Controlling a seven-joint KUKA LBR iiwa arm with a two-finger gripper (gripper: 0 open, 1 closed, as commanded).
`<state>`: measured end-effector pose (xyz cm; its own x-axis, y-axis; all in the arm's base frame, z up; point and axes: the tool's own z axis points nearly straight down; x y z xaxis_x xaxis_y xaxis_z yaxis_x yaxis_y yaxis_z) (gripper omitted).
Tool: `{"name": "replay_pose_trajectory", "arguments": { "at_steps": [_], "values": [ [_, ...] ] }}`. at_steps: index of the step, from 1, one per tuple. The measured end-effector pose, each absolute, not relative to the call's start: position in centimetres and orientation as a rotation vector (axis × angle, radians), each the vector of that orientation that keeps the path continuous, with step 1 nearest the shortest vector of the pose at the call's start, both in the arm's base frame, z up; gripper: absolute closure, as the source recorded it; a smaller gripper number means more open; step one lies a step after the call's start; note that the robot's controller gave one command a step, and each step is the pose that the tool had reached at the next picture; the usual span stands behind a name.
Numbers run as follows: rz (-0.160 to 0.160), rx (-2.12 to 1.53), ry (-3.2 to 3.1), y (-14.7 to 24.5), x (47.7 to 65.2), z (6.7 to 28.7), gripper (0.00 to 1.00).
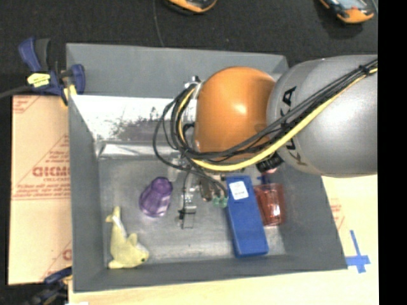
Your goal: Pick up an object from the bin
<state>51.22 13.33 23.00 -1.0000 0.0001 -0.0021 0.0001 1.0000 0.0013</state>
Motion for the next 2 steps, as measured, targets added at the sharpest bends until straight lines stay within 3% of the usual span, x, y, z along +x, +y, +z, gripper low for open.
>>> {"name": "replay_pose_trajectory", "arguments": {
  "at_steps": [1, 2],
  "values": [
    [0.004, 0.166, 3.133, 15.8, 50.0, 15.7, 0.00],
    [0.007, 0.034, 3.126, 20.7, 49.9, 16.2, 0.00]
  ]
}}
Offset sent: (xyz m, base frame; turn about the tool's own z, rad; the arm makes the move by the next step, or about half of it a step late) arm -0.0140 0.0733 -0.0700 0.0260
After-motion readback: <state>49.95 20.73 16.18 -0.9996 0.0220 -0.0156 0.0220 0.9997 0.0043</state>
